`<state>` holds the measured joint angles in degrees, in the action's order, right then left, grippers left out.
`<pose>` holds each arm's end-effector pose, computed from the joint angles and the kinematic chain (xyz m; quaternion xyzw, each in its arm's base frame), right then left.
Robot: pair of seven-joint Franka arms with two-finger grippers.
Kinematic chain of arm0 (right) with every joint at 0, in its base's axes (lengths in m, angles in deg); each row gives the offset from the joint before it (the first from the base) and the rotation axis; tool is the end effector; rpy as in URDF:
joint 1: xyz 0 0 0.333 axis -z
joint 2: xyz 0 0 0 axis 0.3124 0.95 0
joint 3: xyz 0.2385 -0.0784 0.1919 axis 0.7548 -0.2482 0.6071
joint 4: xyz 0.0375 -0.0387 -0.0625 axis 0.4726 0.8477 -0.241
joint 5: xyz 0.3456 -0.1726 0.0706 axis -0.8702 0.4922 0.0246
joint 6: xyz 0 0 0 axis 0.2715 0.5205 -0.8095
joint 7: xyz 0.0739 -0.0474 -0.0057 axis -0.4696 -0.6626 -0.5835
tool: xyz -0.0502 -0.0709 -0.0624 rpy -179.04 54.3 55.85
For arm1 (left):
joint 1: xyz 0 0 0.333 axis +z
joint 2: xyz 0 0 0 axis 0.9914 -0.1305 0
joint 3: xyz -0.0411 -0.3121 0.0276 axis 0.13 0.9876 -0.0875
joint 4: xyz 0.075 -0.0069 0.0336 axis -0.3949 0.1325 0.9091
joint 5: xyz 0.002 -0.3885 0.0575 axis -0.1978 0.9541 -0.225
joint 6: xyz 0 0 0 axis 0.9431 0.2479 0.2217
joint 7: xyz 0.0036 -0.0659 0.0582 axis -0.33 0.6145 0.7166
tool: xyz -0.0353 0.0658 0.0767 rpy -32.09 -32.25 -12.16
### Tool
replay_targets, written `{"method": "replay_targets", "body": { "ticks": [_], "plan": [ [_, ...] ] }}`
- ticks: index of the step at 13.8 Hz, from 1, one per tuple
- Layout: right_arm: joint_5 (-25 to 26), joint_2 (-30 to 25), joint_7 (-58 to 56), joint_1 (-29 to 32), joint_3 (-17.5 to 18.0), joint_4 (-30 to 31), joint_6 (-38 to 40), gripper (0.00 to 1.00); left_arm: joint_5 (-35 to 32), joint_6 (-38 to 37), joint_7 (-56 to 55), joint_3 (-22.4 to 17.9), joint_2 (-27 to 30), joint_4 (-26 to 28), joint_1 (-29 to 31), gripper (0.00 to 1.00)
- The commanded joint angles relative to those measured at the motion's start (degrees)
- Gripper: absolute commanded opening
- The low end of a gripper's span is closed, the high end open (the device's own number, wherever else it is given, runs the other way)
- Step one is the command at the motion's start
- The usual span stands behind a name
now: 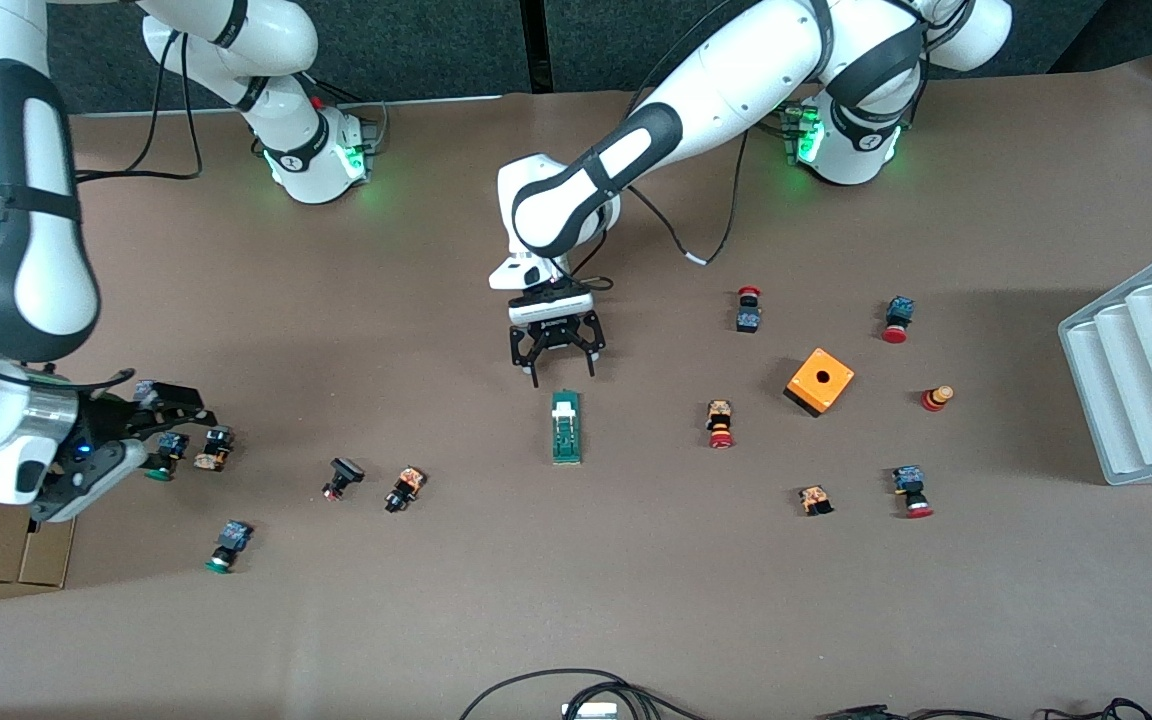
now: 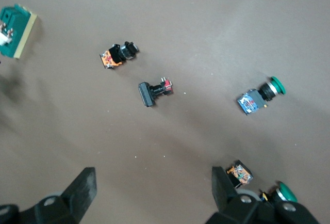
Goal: Close load switch with both arms
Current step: 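Lower the left gripper and grasp the green switch base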
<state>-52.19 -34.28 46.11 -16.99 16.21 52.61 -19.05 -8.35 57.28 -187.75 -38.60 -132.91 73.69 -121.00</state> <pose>0.6427 -0.0115 0.4316 -0.9515 -0.2876 0.0134 0.1082 0.3603 -0.5766 0.1612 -0.8982 -0.0853 -0.4306 0.0248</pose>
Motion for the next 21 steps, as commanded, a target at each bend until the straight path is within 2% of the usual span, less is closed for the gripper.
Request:
{"method": "replay_targets", "body": {
  "ticks": [1, 5, 8, 11, 13, 16, 21],
  "plan": [
    [1.43, 1.00, -0.76, -2.88, -0.22, -1.30, -0.76, 0.99, -6.59, -0.32, -7.09, -0.29, -1.81, 0.14, -0.18, 0.99],
    [1.08, 1.00, -0.68, -5.96, -0.14, -1.04, -1.29, 0.99, -14.59, -3.56, -11.67, -0.29, -5.42, -0.21, -0.53, 0.99],
    [1.26, 1.18, -2.25, -7.72, -0.13, -1.03, -1.29, 1.00, -17.93, -4.88, -12.21, -0.38, -7.26, -0.48, -0.70, 0.98],
    [1.08, 1.09, -2.69, -8.43, -0.05, -0.42, -1.29, 1.00, -20.75, -6.55, -12.12, -0.46, -8.49, -0.57, -0.70, 0.87],
    [1.17, 1.18, -4.96, -8.25, -0.05, -0.42, -1.20, 1.00, -21.55, -7.78, -11.86, -0.46, -9.11, -0.57, -0.88, 0.80],
    [1.34, 1.79, -9.72, -8.07, -0.13, -0.51, -2.34, 0.99, -21.46, -9.54, -11.77, -0.46, -9.29, -0.83, -1.93, 0.75],
    [1.34, 1.18, -14.38, -9.91, -0.05, -0.24, -1.64, 0.99, -20.85, -10.24, -12.21, -0.46, -9.46, -1.01, -2.81, 0.70]
  ]
}}
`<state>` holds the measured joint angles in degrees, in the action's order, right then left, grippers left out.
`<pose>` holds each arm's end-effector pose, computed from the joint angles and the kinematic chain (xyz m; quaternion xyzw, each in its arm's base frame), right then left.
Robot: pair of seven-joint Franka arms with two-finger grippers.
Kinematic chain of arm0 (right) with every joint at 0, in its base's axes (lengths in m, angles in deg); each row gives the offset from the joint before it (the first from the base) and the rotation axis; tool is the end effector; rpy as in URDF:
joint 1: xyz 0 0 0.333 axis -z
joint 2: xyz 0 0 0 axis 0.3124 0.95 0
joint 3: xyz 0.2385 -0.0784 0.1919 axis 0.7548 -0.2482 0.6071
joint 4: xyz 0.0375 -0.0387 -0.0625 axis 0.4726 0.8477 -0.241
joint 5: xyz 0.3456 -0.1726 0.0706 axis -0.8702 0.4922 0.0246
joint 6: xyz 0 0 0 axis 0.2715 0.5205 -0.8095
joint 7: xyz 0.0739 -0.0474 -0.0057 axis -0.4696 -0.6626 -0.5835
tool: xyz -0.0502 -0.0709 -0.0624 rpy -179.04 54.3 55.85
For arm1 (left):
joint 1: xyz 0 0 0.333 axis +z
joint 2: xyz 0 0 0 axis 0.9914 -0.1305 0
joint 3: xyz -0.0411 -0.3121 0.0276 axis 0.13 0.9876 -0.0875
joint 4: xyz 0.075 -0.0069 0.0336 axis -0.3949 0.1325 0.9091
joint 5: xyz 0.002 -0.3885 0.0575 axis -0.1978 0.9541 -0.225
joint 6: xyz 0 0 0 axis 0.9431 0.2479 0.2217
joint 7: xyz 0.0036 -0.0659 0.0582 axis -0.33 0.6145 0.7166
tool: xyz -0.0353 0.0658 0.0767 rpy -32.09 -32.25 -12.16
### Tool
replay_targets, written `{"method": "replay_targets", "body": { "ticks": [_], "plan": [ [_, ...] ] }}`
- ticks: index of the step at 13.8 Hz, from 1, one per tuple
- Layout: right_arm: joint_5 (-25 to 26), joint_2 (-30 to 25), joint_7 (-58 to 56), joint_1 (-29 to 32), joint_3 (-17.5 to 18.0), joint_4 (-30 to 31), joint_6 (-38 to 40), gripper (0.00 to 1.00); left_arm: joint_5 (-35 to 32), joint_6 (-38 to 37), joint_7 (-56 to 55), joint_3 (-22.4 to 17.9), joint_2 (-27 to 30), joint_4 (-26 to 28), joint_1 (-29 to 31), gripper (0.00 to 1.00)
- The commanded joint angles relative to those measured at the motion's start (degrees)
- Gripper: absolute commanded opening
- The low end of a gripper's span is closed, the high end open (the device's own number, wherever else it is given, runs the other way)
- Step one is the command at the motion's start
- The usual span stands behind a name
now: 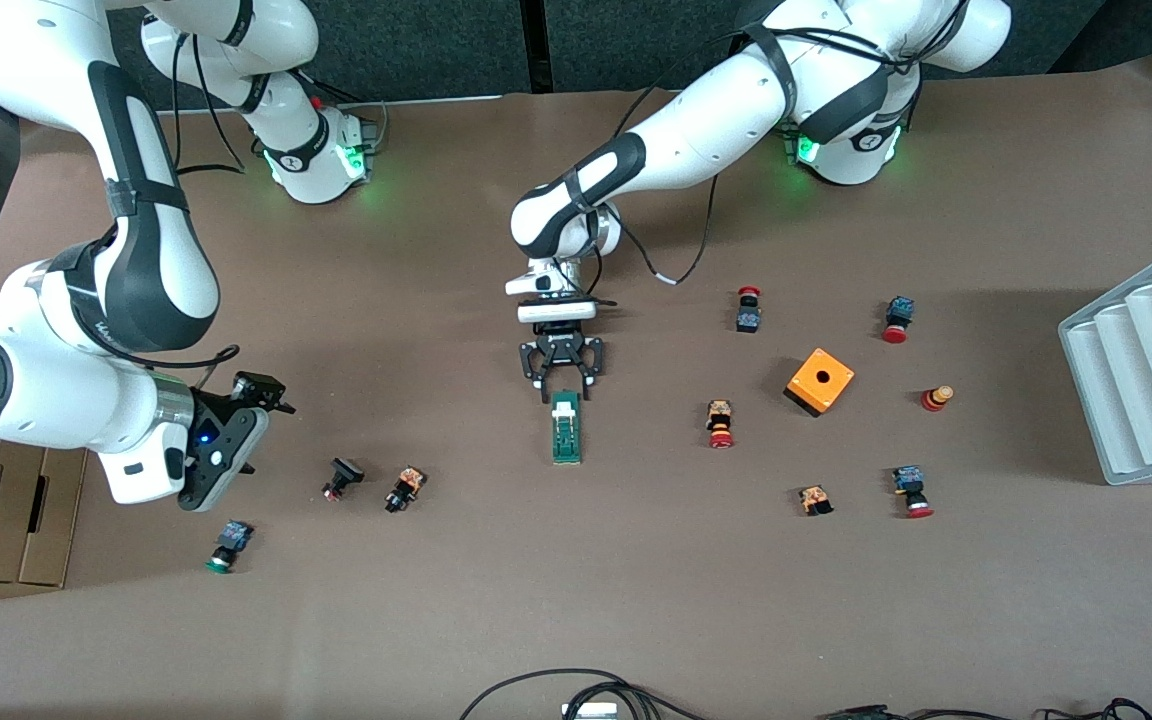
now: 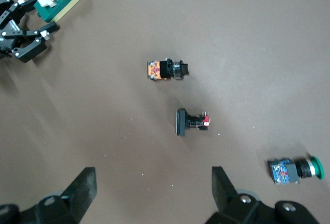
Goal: Close load switch with both arms
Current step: 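Lower the left gripper and grasp the green switch base, then swing the right gripper over the switch's white lever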
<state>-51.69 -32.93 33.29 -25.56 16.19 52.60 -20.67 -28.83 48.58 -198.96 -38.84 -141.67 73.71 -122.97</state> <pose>0.6427 0.0835 0.4184 -0.8827 -0.4585 0.0092 0.1028 0.3431 -0.5671 0.0794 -0.8440 -0.0351 -0.5351 0.0083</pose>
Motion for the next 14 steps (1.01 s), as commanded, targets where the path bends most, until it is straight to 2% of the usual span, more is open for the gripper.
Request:
{"method": "replay_targets", "body": {
  "ticks": [1, 8, 10, 13, 14],
  "plan": [
    [0.84, -0.52, -1.91, -2.22, 0.15, 0.12, -0.02, 0.99, -0.37, -1.81, -1.01, -0.23, -0.70, -1.03, -1.09, 0.70],
    [0.84, -0.44, -1.74, -7.40, 0.24, 0.91, -3.09, 0.99, -0.46, -1.99, -1.10, -0.23, -0.79, -0.95, -1.36, 0.59],
    [0.84, 0.00, -1.56, -9.42, 0.15, 0.91, -4.49, 0.99, -0.46, -1.99, -1.10, -0.23, -0.79, -0.86, -1.36, 0.53],
    [0.93, 1.58, -1.30, -12.76, 0.15, 0.91, -7.31, 0.99, -0.37, -1.99, -1.27, -0.23, -0.70, -0.86, -1.36, 0.32],
    [0.93, 2.19, -1.30, -13.90, 0.15, 0.91, -8.19, 0.99, -0.45, -1.99, -1.88, -0.23, -0.70, -0.86, -1.36, 0.30]
  ]
}}
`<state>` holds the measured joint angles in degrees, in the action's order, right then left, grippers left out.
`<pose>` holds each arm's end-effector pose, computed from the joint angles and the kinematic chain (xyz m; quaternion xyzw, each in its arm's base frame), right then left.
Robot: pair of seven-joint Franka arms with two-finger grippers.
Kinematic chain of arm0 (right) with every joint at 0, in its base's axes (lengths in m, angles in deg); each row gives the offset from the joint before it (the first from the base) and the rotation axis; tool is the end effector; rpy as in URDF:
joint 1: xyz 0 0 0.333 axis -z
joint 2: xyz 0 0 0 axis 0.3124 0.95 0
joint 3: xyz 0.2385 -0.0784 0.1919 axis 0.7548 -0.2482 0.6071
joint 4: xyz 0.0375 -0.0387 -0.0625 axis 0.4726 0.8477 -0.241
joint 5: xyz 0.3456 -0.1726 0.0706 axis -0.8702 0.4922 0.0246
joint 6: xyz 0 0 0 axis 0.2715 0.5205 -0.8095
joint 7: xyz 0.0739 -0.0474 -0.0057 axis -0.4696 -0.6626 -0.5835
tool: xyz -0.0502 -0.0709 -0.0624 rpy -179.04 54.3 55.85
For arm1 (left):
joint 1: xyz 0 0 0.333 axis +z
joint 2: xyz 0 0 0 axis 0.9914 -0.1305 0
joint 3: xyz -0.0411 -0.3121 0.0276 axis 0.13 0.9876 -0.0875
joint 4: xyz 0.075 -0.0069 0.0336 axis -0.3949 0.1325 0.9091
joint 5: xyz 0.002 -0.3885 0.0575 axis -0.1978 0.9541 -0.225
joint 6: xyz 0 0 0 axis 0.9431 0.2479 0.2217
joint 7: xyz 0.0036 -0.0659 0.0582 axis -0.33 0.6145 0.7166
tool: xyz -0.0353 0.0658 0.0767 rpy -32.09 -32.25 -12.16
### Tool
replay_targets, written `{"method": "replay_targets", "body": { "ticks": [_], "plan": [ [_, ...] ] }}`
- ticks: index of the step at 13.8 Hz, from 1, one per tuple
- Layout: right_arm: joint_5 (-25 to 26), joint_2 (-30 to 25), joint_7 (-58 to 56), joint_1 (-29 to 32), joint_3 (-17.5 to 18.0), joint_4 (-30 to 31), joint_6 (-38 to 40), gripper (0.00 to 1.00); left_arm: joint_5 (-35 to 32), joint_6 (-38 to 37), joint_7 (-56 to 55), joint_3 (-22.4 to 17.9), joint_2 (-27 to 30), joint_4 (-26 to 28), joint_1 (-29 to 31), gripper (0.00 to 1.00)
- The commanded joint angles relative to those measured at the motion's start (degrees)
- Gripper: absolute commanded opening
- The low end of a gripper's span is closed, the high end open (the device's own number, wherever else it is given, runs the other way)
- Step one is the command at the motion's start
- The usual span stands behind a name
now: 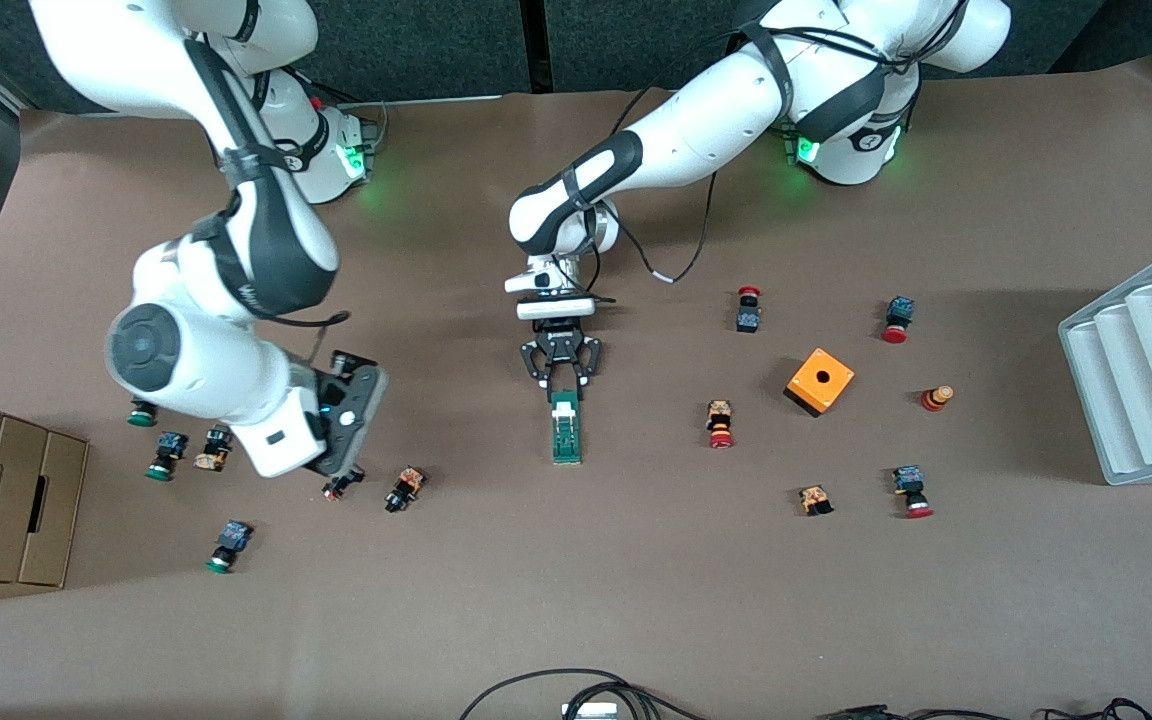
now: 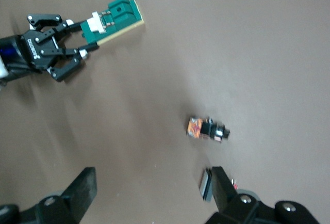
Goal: Close load switch with both arms
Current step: 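Swing the right gripper over the switch's white lever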
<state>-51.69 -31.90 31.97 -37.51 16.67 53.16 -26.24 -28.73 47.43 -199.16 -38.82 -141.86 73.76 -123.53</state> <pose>0.6205 0.2206 0.4098 -0.8258 -0.5567 -0.0134 0.0898 0.3386 -0.5682 0.0777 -0.8410 -0.0355 -0.5397 0.0118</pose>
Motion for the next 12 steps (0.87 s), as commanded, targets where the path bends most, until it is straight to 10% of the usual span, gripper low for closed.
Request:
{"method": "replay_targets", "body": {
  "ticks": [1, 12],
  "plan": [
    [1.02, 1.86, 0.02, -2.83, -0.33, 0.26, -3.68, 0.99, -0.56, -0.84, -2.46, -0.24, -0.51, -0.90, -0.80, 0.29],
    [5.59, 8.11, 0.11, -13.29, -0.50, -0.36, -11.42, 0.99, -0.91, -0.84, -2.21, -0.24, -0.51, -0.64, -0.80, 0.25]
  ]
}}
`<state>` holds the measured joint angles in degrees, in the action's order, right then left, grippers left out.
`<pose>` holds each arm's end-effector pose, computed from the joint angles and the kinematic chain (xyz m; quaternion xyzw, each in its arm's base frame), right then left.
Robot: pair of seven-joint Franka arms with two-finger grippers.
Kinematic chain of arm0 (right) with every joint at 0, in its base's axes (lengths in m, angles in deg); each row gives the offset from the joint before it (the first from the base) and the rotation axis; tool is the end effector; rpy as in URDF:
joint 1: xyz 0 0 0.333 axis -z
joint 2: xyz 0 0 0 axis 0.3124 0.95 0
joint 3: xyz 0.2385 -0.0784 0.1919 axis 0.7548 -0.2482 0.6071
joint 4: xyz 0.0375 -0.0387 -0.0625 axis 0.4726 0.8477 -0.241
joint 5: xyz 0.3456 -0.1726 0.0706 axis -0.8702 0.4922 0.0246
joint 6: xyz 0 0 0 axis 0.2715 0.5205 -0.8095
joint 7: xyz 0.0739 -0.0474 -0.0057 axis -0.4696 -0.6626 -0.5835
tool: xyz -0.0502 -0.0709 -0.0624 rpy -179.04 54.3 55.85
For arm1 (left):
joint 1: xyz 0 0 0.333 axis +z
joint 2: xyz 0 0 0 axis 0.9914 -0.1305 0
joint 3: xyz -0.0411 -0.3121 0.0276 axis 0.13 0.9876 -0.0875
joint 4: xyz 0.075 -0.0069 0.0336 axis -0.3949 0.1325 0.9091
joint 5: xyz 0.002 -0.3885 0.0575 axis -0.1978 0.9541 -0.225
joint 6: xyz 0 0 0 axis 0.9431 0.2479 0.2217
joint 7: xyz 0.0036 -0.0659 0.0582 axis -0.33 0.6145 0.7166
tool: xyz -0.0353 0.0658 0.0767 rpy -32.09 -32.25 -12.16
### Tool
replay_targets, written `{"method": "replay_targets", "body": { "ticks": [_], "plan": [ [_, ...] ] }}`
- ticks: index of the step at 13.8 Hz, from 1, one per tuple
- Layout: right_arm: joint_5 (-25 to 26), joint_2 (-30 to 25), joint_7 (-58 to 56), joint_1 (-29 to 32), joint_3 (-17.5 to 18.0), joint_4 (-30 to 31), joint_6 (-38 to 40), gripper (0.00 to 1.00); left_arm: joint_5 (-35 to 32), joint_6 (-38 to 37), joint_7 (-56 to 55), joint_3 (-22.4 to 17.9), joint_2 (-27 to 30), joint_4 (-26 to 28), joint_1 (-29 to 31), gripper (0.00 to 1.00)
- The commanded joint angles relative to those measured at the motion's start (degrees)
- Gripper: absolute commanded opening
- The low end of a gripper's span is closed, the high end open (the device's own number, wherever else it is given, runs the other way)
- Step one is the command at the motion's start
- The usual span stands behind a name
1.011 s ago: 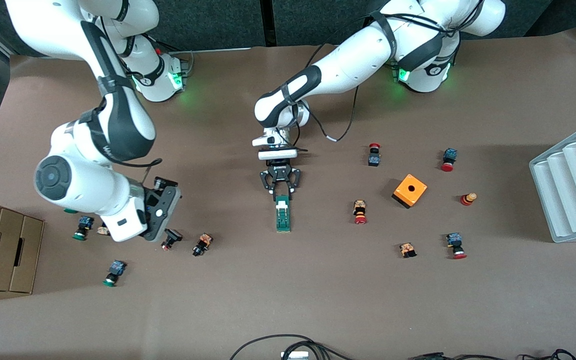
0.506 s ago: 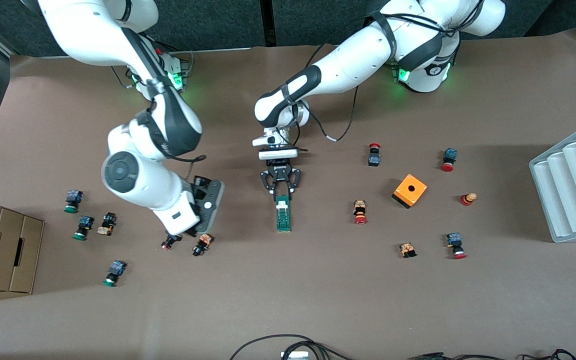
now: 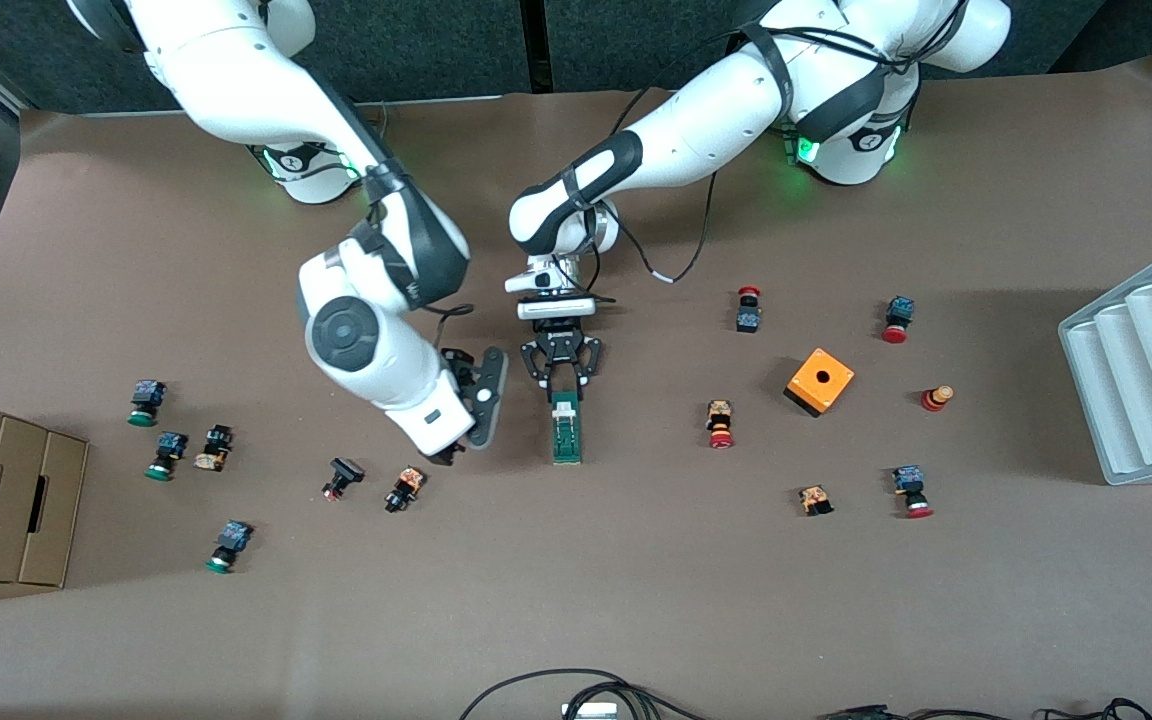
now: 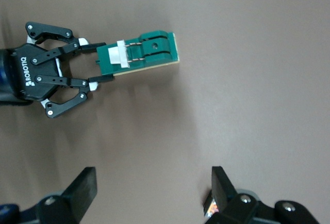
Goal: Close load switch with both arms
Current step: 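Swing the right gripper over the switch's white lever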
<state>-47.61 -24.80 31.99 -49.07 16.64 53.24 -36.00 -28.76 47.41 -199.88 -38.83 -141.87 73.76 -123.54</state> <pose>0.5873 0.3453 0.3401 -0.7640 -0.6431 -0.0182 0.0487 0.3386 -0.5681 0.0776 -0.8406 -0.0406 -0.5400 0.0085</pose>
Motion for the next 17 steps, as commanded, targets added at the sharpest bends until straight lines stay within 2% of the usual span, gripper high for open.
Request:
{"method": "replay_targets", "body": {
  "ticks": [1, 7, 10, 12, 17],
  "plan": [
    [1.51, 1.70, 0.09, -2.09, -0.48, -0.43, -2.70, 0.99, -0.87, -0.82, -1.49, -0.24, -0.59, -0.64, -0.79, 0.25],
    [0.98, 5.48, 1.75, -5.07, -0.56, -1.04, -9.38, 0.99, -1.05, -0.82, -1.31, -0.41, -0.68, -0.47, -0.88, 0.27],
    [1.07, 6.80, 1.93, -6.22, -0.65, -1.04, -12.19, 0.99, -1.05, -0.82, -1.49, -3.12, -0.68, -0.55, -3.06, 0.29],
    [1.15, 7.60, 1.93, -7.44, -0.83, -1.04, -13.60, 0.99, -0.96, -0.82, -2.01, -4.80, -0.77, -0.55, -5.00, 0.32],
    [0.98, 8.91, 2.19, -8.42, -0.92, -1.04, -15.45, 0.99, -0.52, -0.82, -2.02, -4.81, -0.68, -0.91, -4.92, 0.44]
  ]
}}
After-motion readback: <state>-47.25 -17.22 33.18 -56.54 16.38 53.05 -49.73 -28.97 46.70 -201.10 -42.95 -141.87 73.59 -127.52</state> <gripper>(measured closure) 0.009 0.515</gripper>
